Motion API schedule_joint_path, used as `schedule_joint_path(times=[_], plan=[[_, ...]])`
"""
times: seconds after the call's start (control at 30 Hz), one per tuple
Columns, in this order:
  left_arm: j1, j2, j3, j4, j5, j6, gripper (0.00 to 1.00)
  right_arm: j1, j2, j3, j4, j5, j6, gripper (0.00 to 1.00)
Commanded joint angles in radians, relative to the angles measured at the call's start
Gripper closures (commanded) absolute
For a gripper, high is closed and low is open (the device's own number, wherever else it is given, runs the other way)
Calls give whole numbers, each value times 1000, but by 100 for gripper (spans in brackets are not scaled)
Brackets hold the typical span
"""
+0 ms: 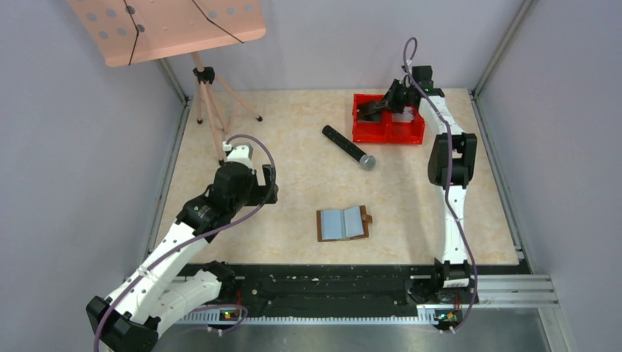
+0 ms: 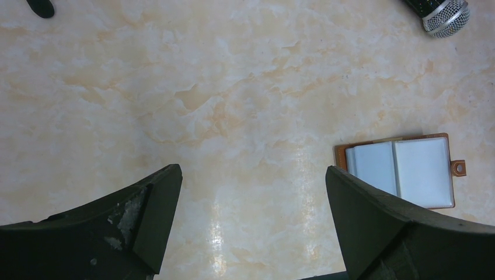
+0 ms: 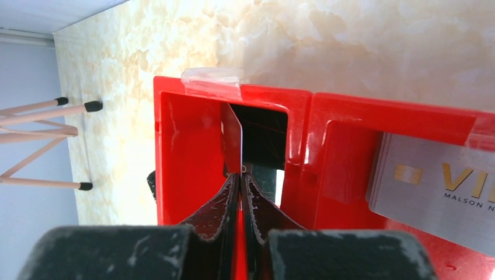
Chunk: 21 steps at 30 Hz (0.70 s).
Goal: Take the credit cards out of the card holder
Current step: Place the credit card in the storage box.
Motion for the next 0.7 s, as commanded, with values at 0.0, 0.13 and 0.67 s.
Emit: schedule_joint_path(times=[0.0, 0.13, 0.67], plan=[[5, -8, 23, 38, -17, 5, 1, 1, 27, 59, 40, 25, 13, 95], [6, -8, 25, 37, -16, 3, 1, -3, 25, 71, 40, 31, 21, 92], [6, -16, 23, 29, 3, -16, 1, -34, -52, 73, 28, 78, 53, 70]])
